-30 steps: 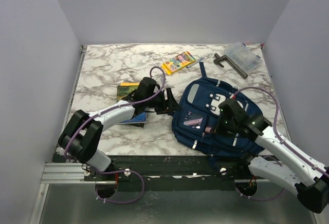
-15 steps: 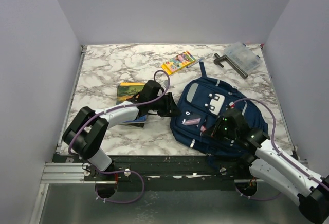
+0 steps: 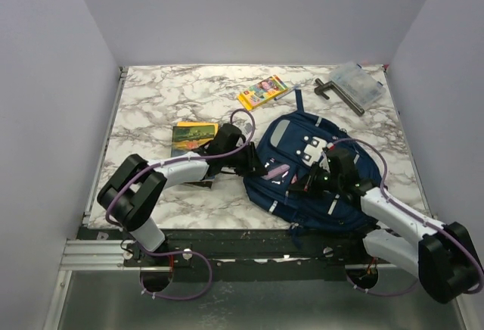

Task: Pack the student bag
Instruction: Place the stationery in the student bag.

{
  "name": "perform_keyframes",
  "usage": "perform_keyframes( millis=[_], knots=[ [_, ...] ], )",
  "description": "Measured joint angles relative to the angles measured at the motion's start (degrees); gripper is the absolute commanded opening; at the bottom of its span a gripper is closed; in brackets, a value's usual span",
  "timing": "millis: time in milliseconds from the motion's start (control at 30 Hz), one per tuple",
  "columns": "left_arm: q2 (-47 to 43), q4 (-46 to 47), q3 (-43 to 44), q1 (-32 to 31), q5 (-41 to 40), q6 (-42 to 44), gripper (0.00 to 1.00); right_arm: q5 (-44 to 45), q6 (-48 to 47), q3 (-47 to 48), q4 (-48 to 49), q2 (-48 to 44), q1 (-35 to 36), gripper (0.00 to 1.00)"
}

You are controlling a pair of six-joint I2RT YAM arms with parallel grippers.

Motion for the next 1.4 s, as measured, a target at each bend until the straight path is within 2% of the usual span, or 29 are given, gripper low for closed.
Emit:
perform_keyframes(
  millis=[100,233,433,567,600,667,700,767,933,1000,1067,1167,1233,1400],
  knots=[
    [0.0,0.6,-0.2,-0.1,-0.1,-0.2,0.25,0.0,-5.5,6.1,-2.5,6.1,-0.7,0.01],
    [-0.7,0.5,-0.3,0.0,-0.2,0.0,0.34,-1.7,-11.8,11.0,-7.7,10.8,-1.6,0.01],
    [-3.9,0.2,-0.5,2.8,-0.3,0.5,0.52,-3.5,-14.7,12.8,-14.0,10.4,-1.8,0.01],
    [-4.1,0.0,-0.3,4.8,-1.0,0.6,0.57,-3.2,-14.3,12.0,-14.4,8.0,-1.8,0.02],
    [-3.9,0.0,-0.2,5.0,-1.0,0.5,0.57,-3.2,-14.3,11.9,-14.4,8.1,-1.8,0.06],
    [-2.4,-0.3,0.4,5.1,-0.9,0.5,0.55,-3.2,-14.3,11.9,-14.2,8.9,-1.8,0.23],
    [-1.5,-0.4,0.8,5.1,-0.8,0.4,0.53,-3.2,-14.3,11.9,-14.1,9.1,-1.8,0.29],
    [0.3,-0.3,1.2,5.0,-0.4,0.2,0.51,-3.1,-13.8,11.9,-13.9,9.0,-1.8,0.3],
    [1.5,0.0,1.2,4.5,-0.3,-0.7,0.48,-3.5,-12.3,11.7,-10.9,8.6,-1.8,0.14],
    [1.5,0.3,1.0,4.0,-0.3,-1.1,0.47,-3.7,-10.1,10.5,-6.9,8.0,-1.8,0.05],
    [1.5,0.9,0.8,3.5,-0.2,-1.6,0.45,-3.8,-7.6,8.4,-2.1,8.0,-1.8,0.03],
    [1.4,2.1,0.1,3.1,-0.3,-2.2,0.45,-3.9,-4.7,5.6,3.1,8.9,-1.8,0.27],
    [1.4,2.8,-0.3,3.1,-0.3,-2.4,0.45,-3.8,-4.1,5.7,4.4,9.7,-1.8,0.36],
    [0.5,3.4,-1.1,3.1,-0.4,-2.6,0.45,-1.7,-6.1,8.0,0.0,10.3,-1.8,0.49]
  ],
)
